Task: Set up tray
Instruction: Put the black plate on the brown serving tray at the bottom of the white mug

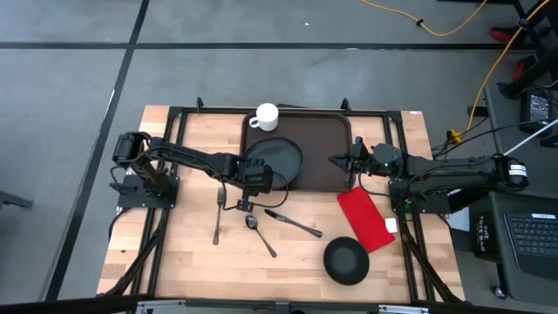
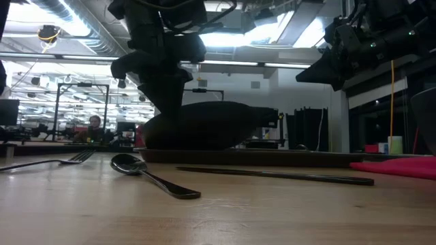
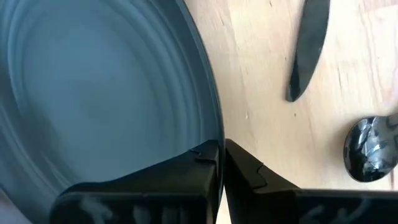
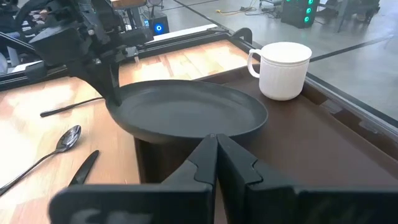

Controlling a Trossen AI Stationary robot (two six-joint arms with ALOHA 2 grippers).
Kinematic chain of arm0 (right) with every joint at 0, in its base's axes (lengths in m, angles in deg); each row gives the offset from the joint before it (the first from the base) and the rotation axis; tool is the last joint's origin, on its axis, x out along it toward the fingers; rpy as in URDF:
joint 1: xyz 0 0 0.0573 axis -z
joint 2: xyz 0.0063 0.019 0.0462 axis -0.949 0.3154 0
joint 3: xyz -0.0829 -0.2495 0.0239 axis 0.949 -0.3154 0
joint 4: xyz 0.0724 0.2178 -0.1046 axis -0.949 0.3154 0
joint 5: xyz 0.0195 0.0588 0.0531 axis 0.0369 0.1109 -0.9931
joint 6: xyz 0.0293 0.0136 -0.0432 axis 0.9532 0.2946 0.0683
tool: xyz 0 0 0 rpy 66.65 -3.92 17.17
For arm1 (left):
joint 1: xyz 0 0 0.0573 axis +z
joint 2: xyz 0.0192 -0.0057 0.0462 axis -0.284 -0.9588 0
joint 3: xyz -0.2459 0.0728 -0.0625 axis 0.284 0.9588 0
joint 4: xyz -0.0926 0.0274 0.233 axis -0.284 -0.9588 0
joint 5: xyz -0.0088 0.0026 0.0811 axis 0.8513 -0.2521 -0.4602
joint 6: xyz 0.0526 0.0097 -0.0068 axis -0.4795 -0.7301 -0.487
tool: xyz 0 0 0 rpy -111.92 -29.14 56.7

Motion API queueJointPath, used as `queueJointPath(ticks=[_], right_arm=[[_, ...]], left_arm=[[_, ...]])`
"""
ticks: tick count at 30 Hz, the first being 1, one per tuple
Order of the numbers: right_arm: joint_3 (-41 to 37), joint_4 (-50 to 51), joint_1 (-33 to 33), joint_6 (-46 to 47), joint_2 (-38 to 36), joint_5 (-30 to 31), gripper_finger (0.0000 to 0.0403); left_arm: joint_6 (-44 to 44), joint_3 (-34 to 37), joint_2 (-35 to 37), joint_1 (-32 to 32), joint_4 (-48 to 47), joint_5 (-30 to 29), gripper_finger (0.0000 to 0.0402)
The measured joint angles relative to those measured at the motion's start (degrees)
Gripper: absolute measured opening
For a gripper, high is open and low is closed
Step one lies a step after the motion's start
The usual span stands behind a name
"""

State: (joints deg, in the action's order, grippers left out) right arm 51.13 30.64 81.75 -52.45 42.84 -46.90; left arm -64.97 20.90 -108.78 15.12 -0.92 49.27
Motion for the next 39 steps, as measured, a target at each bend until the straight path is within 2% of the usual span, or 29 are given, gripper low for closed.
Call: queueJointPath(ticks=[39], right_arm=[[0.0,0.0,0.0,0.0,0.0,-0.1,0.0014]], left_arm=[[4.7,0.0,0.0,1.2,-0.5,-0.1,0.0004]])
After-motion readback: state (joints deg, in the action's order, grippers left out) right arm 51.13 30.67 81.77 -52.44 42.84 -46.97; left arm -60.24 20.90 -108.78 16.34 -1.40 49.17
